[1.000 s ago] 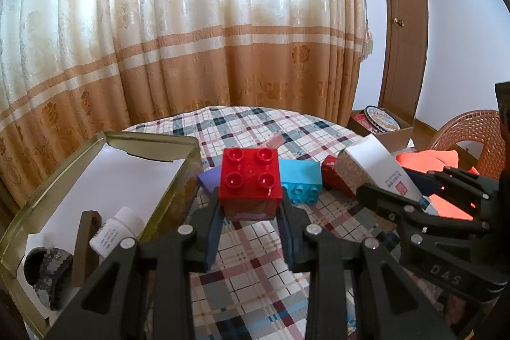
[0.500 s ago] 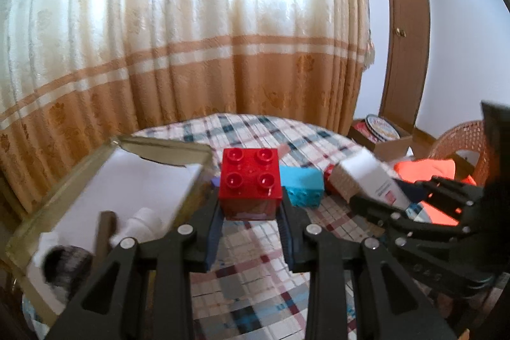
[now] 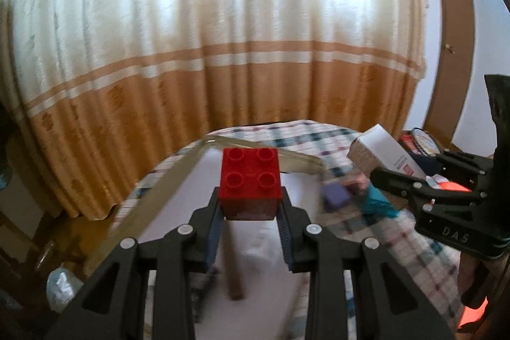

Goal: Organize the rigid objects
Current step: 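Carry brick and box over the tin tray and open both grippers, then move the right gripper to the purple block and grasp it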

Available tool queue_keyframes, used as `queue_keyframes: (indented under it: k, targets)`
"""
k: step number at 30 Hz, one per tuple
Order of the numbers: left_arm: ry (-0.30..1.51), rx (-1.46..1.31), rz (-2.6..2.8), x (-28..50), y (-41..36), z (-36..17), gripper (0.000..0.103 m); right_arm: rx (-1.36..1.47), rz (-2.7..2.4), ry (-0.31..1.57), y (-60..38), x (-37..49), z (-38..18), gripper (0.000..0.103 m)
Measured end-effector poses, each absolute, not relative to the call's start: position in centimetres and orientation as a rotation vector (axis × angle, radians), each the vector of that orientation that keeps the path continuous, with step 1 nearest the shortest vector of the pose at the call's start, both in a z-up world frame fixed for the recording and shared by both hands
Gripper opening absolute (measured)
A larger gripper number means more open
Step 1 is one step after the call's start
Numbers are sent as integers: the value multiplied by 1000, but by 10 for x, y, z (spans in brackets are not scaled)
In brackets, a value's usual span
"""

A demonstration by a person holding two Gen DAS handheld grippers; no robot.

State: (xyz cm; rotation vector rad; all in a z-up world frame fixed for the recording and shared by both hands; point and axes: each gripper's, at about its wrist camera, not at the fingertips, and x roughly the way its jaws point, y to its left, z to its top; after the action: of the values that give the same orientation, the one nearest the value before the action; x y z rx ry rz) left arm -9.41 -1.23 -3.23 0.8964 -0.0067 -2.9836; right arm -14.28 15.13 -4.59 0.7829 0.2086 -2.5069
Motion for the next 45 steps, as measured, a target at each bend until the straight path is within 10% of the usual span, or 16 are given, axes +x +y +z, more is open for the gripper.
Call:
queue_keyframes:
  k: [24, 28, 36, 45]
  targets:
    - [53, 1164, -2744, -136, -78, -69, 32, 929, -2295, 329, 44, -190, -97, 44]
    - [77, 1161, -2733, -130, -78, -69, 68, 919, -2305, 288, 55, -185, -94, 53]
    - [157, 1082, -2803, -106, -65, -55, 95, 910, -2414, 281, 123, -175, -85, 55]
    - [138, 1132, -2839, -112, -37, -54, 102, 989, -2473, 365, 167, -199, -94, 55]
